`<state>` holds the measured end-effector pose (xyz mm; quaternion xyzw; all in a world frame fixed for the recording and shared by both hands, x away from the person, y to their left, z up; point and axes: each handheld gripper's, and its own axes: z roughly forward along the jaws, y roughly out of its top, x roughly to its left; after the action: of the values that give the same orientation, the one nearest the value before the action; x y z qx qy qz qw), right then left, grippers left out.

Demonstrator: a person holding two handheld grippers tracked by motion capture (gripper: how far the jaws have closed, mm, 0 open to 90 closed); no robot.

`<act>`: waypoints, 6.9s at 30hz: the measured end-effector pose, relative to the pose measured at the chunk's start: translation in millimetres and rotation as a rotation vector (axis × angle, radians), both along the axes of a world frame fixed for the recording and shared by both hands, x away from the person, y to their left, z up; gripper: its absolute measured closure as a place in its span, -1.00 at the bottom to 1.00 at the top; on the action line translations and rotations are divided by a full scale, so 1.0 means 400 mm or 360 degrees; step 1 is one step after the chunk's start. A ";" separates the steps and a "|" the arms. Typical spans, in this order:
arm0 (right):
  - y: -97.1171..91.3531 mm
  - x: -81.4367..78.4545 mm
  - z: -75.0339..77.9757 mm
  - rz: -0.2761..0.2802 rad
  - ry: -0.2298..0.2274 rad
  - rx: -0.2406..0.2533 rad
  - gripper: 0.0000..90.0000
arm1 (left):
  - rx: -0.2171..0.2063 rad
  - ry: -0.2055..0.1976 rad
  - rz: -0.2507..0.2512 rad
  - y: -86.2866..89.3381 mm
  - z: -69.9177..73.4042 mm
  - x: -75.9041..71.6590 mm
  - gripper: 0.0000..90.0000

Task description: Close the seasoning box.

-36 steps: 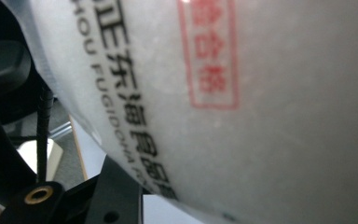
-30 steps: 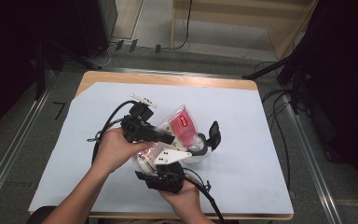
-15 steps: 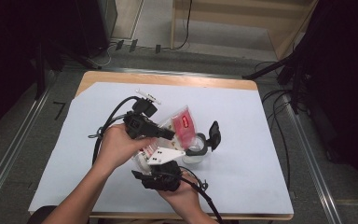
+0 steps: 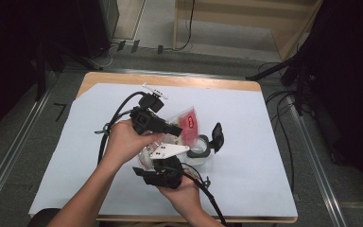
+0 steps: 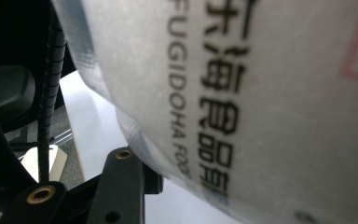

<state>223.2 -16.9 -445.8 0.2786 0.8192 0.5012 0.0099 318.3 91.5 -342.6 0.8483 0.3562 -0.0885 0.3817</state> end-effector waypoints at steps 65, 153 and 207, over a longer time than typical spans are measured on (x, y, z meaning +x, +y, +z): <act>-0.017 0.007 0.026 0.0015 -0.0043 0.0005 0.42 | -0.0042 -0.0020 0.0055 -0.012 0.016 0.000 0.69; -0.020 0.010 0.042 0.0031 -0.0041 0.0036 0.42 | 0.0033 -0.0086 0.0093 -0.013 0.033 -0.007 0.63; -0.028 0.018 0.047 0.0013 0.0015 0.0058 0.43 | 0.0059 -0.0090 0.0083 -0.021 0.025 -0.003 0.48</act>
<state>230.4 -28.0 -427.0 0.2776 0.8111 0.5148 -0.0010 317.0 82.9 -332.6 0.8478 0.3688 -0.0480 0.3780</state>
